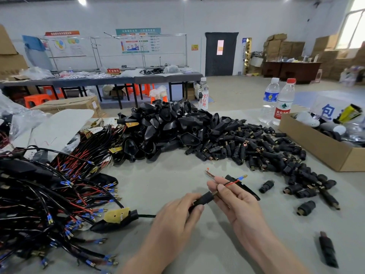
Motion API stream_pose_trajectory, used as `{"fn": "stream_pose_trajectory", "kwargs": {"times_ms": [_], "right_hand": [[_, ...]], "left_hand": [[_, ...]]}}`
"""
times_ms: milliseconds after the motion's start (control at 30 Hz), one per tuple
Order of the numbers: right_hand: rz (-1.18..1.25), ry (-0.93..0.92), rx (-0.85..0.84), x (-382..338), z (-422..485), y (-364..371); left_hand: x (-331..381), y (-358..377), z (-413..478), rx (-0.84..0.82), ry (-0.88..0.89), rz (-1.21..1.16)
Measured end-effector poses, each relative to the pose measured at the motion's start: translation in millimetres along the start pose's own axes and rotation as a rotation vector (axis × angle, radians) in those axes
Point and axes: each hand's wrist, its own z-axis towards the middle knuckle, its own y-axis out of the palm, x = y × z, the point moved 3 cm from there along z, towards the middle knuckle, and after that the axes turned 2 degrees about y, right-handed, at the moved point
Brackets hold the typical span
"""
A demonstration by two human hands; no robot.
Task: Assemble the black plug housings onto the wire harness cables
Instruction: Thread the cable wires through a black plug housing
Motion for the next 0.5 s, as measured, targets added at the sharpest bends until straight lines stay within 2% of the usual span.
{"fn": "stream_pose_trajectory", "kwargs": {"times_ms": [500], "right_hand": [[0.033, -0.017, 0.009, -3.2, 2.4, -4.5]], "left_hand": [[-2.8, -2.1, -0.8, 0.013, -0.092, 0.096]]}}
